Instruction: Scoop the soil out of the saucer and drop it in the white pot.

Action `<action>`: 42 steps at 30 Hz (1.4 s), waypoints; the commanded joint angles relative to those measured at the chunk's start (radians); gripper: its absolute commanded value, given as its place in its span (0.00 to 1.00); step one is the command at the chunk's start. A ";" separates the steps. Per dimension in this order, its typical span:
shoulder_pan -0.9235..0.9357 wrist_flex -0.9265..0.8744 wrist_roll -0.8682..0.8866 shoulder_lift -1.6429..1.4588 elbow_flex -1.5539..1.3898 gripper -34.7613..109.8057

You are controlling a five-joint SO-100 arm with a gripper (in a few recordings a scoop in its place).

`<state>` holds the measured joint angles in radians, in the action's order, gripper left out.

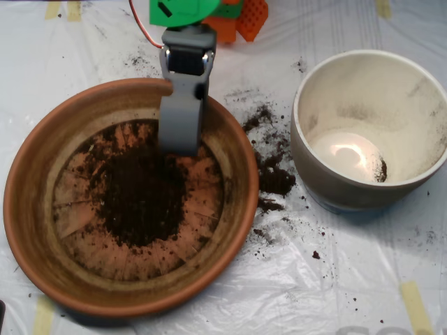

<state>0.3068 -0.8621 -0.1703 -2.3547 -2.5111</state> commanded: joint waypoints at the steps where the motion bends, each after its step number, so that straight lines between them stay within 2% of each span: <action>1: 0.023 -0.015 0.003 0.084 0.138 0.47; 10: 0.103 -0.066 0.029 0.413 0.350 0.48; 19: 0.121 -0.080 0.021 0.476 0.417 0.54; 29: 0.147 -0.173 0.018 0.847 0.696 0.57; 37: 0.121 -0.212 0.003 1.025 0.885 0.56; 42: 0.101 -0.236 0.017 1.106 0.983 0.49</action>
<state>0.4218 -1.0937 -0.1534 -1.2379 -1.6245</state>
